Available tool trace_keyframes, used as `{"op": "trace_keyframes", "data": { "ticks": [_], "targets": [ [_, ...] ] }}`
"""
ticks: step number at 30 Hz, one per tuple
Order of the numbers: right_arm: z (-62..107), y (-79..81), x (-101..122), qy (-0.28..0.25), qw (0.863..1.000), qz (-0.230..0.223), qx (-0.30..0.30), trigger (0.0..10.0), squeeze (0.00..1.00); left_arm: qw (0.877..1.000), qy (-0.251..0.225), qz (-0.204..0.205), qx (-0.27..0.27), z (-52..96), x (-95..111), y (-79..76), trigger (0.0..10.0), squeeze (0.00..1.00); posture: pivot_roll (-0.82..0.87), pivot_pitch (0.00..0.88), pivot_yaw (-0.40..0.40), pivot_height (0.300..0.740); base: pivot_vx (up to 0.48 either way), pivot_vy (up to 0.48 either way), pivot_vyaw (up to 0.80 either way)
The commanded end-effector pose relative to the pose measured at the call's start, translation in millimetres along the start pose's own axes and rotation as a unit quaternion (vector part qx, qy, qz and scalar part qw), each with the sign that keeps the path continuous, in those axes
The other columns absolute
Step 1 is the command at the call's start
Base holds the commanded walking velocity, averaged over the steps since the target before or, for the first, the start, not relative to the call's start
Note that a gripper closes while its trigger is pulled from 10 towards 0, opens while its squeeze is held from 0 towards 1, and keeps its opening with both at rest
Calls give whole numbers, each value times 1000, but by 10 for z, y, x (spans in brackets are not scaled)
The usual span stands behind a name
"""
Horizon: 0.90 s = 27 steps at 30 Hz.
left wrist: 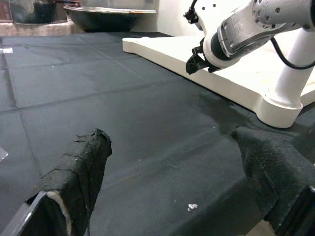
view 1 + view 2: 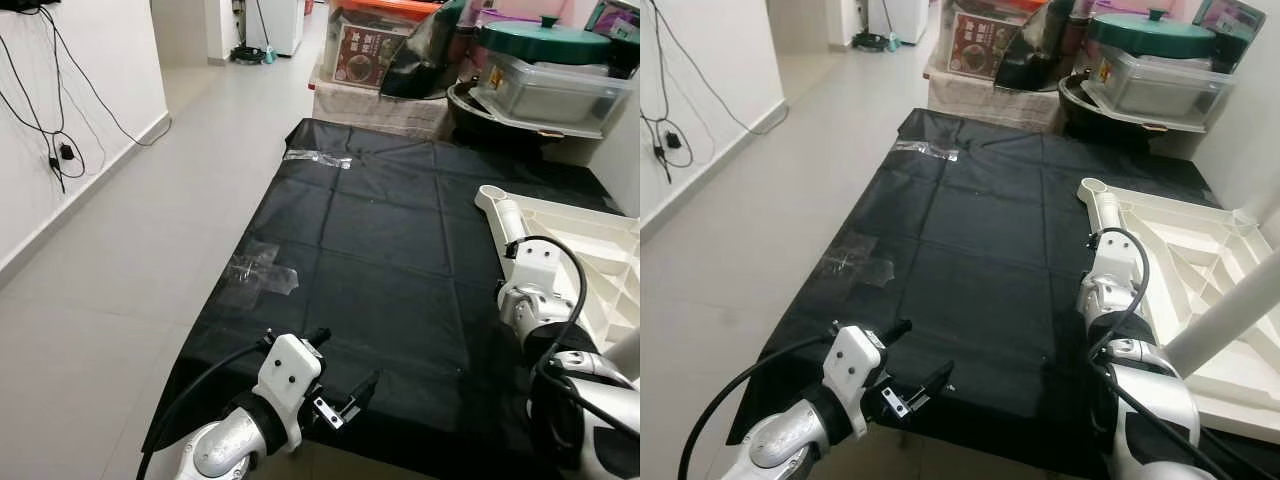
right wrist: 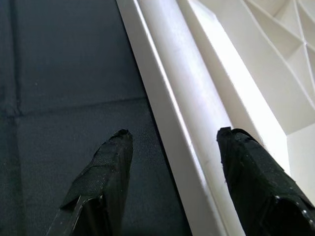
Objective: Building children table
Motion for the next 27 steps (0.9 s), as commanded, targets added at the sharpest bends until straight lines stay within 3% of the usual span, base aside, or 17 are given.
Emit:
{"op": "trace_keyframes", "data": {
  "ticks": [1,7,13,18,23,25,26,27],
  "targets": [
    [-14,-47,-5,6,1000,-9,-4,10000,0,1000,5,4,-6,17,4,-39,10000,0,85,78,-143,740,0,0,0],
    [-23,-49,-29,21,1000,-17,6,10000,0,1000,4,1,0,67,99,-58,10000,0,82,113,-138,740,0,0,0],
    [-38,-60,-90,32,999,-8,17,10000,0,999,-11,-30,21,18,225,73,10000,0,84,159,-136,740,0,0,0],
    [-35,-20,-122,37,999,9,31,10000,0,997,14,-73,-9,-69,201,218,10000,0,78,194,-121,740,0,0,0],
    [-25,44,-139,43,997,19,62,10000,0,996,28,-75,-29,-72,159,218,10000,0,79,206,-115,740,0,0,0],
    [-9,117,-165,50,994,30,96,9725,0,996,32,-74,-38,-63,145,182,10000,0,78,213,-113,740,0,0,0],
    [1,159,-185,55,991,38,115,7647,0,996,33,-75,-42,-54,141,156,10000,0,77,214,-113,740,0,0,0],
    [1,159,-185,55,991,38,115,7647,0,996,33,-75,-42,-54,141,156,10000,0,77,214,-113,740,0,0,0]
  ]
}}
Point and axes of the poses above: a point about 5 cm out from each wrist's last joint towards the gripper, its own z axis pointing back from the gripper into the wrist, its own x axis along the axis of the wrist's last joint, y = z × x, the point moved 2 cm from there along -z, pointing out of the wrist towards the gripper, and after that the axes turned 7 degrees about z, right-handed, at the moved point
